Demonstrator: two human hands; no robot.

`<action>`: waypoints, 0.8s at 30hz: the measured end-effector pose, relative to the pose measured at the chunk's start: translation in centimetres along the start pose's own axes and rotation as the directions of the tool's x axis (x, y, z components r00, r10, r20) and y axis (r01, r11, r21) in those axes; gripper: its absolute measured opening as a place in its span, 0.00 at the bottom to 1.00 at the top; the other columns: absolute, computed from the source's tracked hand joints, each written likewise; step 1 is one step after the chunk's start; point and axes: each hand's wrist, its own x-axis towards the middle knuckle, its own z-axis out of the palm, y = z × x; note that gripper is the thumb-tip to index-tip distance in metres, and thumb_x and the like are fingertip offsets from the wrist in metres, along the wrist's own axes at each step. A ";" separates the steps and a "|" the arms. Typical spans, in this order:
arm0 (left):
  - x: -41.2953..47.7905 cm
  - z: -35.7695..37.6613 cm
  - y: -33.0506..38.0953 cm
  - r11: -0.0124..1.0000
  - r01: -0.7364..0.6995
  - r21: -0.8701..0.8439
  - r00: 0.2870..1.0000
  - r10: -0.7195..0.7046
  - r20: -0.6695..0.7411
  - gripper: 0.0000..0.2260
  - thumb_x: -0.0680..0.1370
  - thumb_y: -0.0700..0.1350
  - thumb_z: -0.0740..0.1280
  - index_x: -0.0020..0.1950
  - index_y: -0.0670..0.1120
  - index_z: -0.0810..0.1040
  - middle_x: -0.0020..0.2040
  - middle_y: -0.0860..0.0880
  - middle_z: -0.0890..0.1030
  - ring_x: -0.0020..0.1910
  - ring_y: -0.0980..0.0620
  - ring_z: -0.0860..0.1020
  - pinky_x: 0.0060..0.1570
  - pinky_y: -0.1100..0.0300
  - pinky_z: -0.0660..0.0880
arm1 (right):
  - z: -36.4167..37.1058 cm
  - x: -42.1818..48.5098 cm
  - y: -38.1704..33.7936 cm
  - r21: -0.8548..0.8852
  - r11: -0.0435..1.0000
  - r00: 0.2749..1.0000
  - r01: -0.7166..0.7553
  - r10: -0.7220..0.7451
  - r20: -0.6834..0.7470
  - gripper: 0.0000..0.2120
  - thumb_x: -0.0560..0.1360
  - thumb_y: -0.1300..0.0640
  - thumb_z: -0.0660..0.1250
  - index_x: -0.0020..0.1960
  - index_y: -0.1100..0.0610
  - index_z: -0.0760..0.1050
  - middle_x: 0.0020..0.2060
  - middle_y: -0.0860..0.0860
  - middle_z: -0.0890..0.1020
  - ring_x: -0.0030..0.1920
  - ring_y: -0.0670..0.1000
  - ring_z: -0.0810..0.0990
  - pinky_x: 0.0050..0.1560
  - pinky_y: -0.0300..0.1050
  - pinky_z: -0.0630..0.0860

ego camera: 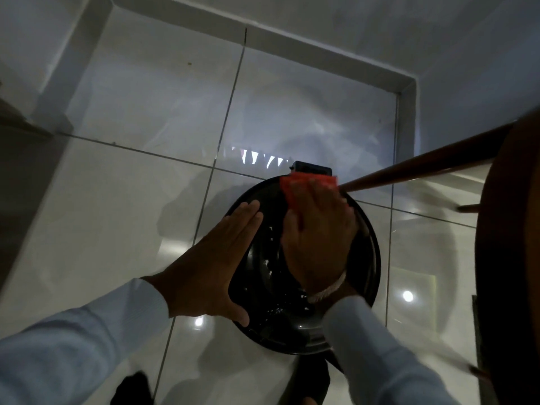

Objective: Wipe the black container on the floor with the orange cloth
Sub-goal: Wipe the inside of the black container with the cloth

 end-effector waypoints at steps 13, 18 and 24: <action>0.0 0.2 -0.2 1.000 -0.028 0.002 0.999 0.028 -0.020 0.65 0.56 0.73 0.72 0.74 0.55 0.28 0.75 0.59 0.28 0.75 0.58 0.30 0.71 0.59 0.40 | -0.4 -1.1 -0.1 -0.009 0.998 0.996 -0.068 0.068 0.050 0.23 0.76 0.49 0.56 0.71 0.44 0.65 0.72 0.50 0.71 0.76 0.54 0.64 0.75 0.63 0.59; -0.1 0.3 -0.3 1.000 -0.024 0.008 1.000 0.024 -0.006 0.65 0.57 0.71 0.73 0.75 0.54 0.29 0.76 0.59 0.27 0.75 0.57 0.30 0.72 0.58 0.40 | -2.6 -8.7 4.5 -0.008 1.000 0.996 -0.002 0.003 0.085 0.26 0.76 0.46 0.57 0.73 0.49 0.67 0.74 0.53 0.68 0.75 0.55 0.64 0.73 0.63 0.64; -0.2 0.1 -0.2 0.999 -0.032 0.037 0.999 0.031 0.014 0.64 0.58 0.70 0.72 0.75 0.52 0.28 0.75 0.59 0.26 0.74 0.58 0.29 0.71 0.63 0.40 | -1.3 -2.7 2.9 -0.014 0.984 0.984 -0.180 0.180 -0.011 0.24 0.78 0.48 0.56 0.73 0.47 0.64 0.73 0.51 0.70 0.75 0.55 0.64 0.73 0.63 0.63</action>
